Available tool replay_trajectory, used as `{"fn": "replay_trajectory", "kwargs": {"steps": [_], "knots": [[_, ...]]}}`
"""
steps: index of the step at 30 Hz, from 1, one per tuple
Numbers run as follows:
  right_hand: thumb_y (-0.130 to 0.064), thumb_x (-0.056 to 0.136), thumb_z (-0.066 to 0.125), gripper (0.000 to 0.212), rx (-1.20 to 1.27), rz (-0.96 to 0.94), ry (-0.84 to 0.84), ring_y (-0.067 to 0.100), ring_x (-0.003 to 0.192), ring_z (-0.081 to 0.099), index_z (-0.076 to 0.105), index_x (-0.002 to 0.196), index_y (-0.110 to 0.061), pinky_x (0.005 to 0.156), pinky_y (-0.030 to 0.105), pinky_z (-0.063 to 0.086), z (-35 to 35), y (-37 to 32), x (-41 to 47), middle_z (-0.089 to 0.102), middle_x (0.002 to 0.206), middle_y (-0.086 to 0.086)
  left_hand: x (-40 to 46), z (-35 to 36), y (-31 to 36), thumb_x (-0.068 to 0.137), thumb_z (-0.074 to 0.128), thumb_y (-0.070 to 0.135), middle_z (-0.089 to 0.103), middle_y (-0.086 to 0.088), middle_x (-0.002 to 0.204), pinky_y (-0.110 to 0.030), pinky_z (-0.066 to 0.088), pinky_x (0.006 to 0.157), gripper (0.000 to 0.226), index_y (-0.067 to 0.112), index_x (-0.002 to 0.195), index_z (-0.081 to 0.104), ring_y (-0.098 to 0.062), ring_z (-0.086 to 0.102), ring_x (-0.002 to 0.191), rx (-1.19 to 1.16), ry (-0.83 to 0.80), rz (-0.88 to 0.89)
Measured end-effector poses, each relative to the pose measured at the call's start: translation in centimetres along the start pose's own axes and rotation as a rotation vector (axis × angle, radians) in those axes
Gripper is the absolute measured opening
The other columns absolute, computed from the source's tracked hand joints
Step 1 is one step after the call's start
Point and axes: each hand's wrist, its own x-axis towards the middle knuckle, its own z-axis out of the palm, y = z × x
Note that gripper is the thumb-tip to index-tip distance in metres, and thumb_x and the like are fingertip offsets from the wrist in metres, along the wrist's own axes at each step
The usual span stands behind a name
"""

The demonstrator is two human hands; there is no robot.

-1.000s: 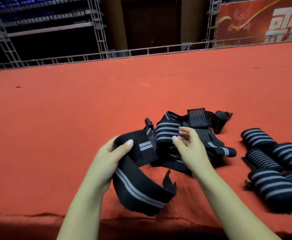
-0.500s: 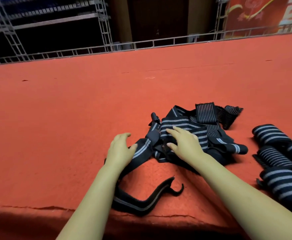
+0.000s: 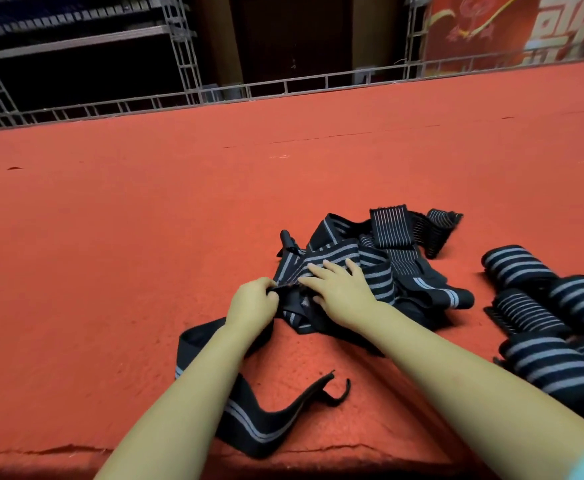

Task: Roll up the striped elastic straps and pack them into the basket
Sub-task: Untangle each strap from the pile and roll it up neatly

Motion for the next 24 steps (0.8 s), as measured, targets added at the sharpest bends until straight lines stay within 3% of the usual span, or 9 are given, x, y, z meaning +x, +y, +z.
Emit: {"fn": "replay_trajectory", "kwargs": {"steps": [3,5,7,11,16,18,21,22,24], "knots": [[-0.025,0.103,0.037,0.047,0.013,0.021,-0.009,0.019,0.148,0.013,0.028,0.148,-0.035,0.118,0.046,0.0,0.3,0.8,-0.2,0.021,0.159,-0.006,0.0,-0.9,-0.2,0.088,0.045,0.001,0.071,-0.006,0.101,-0.025,0.044,0.072,0.037,0.018,0.105,0.073,-0.021,0.062,0.086,-0.196,0.029,-0.07],[-0.027,0.103,0.039,0.047,0.015,0.029,-0.005,0.019,0.147,0.014,0.028,0.148,-0.034,0.118,0.045,0.0,0.3,1.0,-0.4,0.022,0.159,-0.005,0.2,-1.7,-0.5,0.087,0.045,-0.002,0.07,-0.004,0.081,-0.028,0.044,0.065,0.04,0.027,0.089,0.072,-0.022,0.059,0.072,-0.361,0.073,-0.124],[-0.033,0.101,0.044,0.052,-0.014,0.031,-0.008,0.019,0.147,0.014,0.026,0.149,-0.034,0.118,0.045,0.001,0.3,1.1,-0.7,0.022,0.159,-0.004,0.1,-3.0,-0.7,0.089,0.047,-0.001,0.065,-0.002,0.07,-0.032,0.045,0.067,0.035,0.024,0.085,0.071,-0.021,0.056,0.07,-0.519,0.137,-0.185],[-0.036,0.094,0.056,0.064,-0.036,0.038,-0.001,0.02,0.146,0.018,0.025,0.15,-0.03,0.118,0.046,0.004,0.0,1.3,-0.8,0.023,0.157,0.001,-0.5,-5.8,-0.5,0.096,0.052,0.007,0.063,-0.006,0.078,-0.034,0.043,0.071,0.02,0.015,0.082,0.062,-0.021,0.057,0.076,-0.653,0.195,-0.172],[-0.026,0.091,0.061,0.05,0.169,0.006,0.18,0.021,0.13,0.044,0.047,0.139,-0.021,0.112,0.037,0.027,-1.9,1.4,-1.7,0.048,0.142,-0.001,-3.1,-7.3,2.1,0.099,0.05,0.005,0.069,-0.009,0.09,-0.031,0.05,0.073,0.015,0.009,0.104,0.064,-0.022,0.064,0.079,-0.838,0.039,-0.061],[-0.023,0.088,0.066,0.042,0.269,0.012,0.326,0.026,0.123,0.052,0.059,0.128,-0.015,0.108,0.042,0.034,-2.6,2.7,-3.2,0.058,0.132,0.004,-4.4,-7.1,3.1,0.099,0.05,0.004,0.07,-0.011,0.093,-0.029,0.052,0.07,0.018,0.009,0.111,0.063,-0.021,0.066,0.079,-0.89,-0.031,-0.039],[-0.018,0.082,0.071,0.033,0.334,0.248,0.584,0.034,0.111,0.059,0.067,0.115,-0.011,0.098,0.05,0.045,-2.9,7.4,-6.0,0.064,0.118,0.012,-6.1,-6.2,4.3,0.1,0.047,0.002,0.072,-0.011,0.096,-0.028,0.056,0.068,0.021,0.009,0.112,0.063,-0.021,0.069,0.079,-0.964,-0.086,-0.02],[-0.019,0.083,0.069,0.036,0.362,0.399,0.572,0.036,0.113,0.057,0.064,0.118,-0.01,0.098,0.049,0.044,-3.1,9.3,-6.9,0.062,0.12,0.016,-6.5,-5.7,4.7,0.1,0.046,0.002,0.073,-0.01,0.096,-0.028,0.057,0.069,0.022,0.009,0.113,0.062,-0.02,0.069,0.08,-0.985,-0.102,-0.009],[-0.026,0.087,0.066,0.05,0.427,0.7,0.383,0.039,0.121,0.051,0.052,0.132,-0.008,0.101,0.045,0.041,-3.5,12.4,-8.3,0.054,0.13,0.024,-6.8,-4.6,5.8,0.1,0.045,0.001,0.073,-0.009,0.099,-0.029,0.057,0.075,0.023,0.009,0.114,0.062,-0.02,0.07,0.084,-0.992,-0.146,0.016]]}}
